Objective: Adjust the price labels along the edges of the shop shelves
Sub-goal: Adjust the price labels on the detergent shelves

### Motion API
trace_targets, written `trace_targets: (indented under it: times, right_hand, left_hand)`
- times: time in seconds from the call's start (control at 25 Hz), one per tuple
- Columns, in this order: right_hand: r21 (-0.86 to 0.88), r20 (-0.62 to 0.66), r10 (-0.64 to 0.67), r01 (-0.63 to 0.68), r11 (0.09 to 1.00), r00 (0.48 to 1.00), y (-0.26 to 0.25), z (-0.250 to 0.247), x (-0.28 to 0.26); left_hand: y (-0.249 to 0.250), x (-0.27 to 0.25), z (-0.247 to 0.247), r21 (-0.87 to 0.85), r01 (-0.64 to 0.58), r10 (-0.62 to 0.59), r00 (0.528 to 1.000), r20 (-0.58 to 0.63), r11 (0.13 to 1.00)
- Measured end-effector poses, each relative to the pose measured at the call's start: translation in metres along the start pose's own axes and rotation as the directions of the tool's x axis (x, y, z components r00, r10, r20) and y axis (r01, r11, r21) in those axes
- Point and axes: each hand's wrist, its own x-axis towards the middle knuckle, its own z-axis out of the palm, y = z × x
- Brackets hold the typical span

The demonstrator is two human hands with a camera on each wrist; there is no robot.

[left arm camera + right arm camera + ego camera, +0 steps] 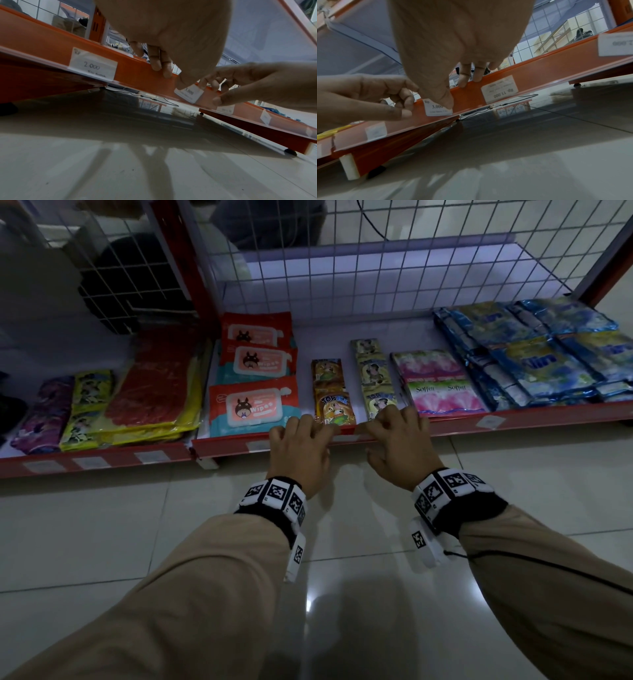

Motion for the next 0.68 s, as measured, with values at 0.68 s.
trace_targets:
  times: [0.68]
  right_hand:
    - [-0.009,-0.008,-0.06,0.06,0.998,0.998,-0.0034,-0.0001,0.0019]
  left_hand:
    - [-0.0083,-0.0003,-0.0048,-0.103,0.026,-0.027,1.0,-0.009,0.994]
